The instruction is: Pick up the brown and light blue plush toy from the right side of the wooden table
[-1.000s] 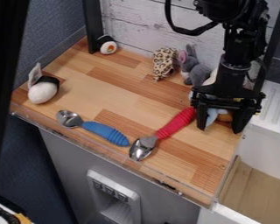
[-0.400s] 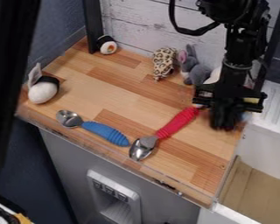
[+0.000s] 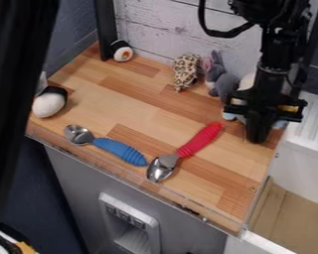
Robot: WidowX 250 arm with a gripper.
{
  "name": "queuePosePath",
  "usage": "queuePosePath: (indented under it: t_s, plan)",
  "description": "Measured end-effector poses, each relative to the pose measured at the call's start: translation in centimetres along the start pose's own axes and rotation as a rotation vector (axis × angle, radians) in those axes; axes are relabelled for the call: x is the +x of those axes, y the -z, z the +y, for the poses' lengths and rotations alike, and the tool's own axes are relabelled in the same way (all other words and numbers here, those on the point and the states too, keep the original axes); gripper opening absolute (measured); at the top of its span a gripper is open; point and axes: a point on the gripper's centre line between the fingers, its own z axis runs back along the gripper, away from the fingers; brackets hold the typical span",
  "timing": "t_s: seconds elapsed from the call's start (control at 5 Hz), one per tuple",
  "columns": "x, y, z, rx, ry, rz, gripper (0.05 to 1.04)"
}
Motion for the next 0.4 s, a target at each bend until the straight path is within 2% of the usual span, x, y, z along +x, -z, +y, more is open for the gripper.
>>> queuePosePath:
  t_s: [0.4]
  plan:
    - [-0.09, 0.02, 0.11, -0.002, -0.034, 0.014, 0.064]
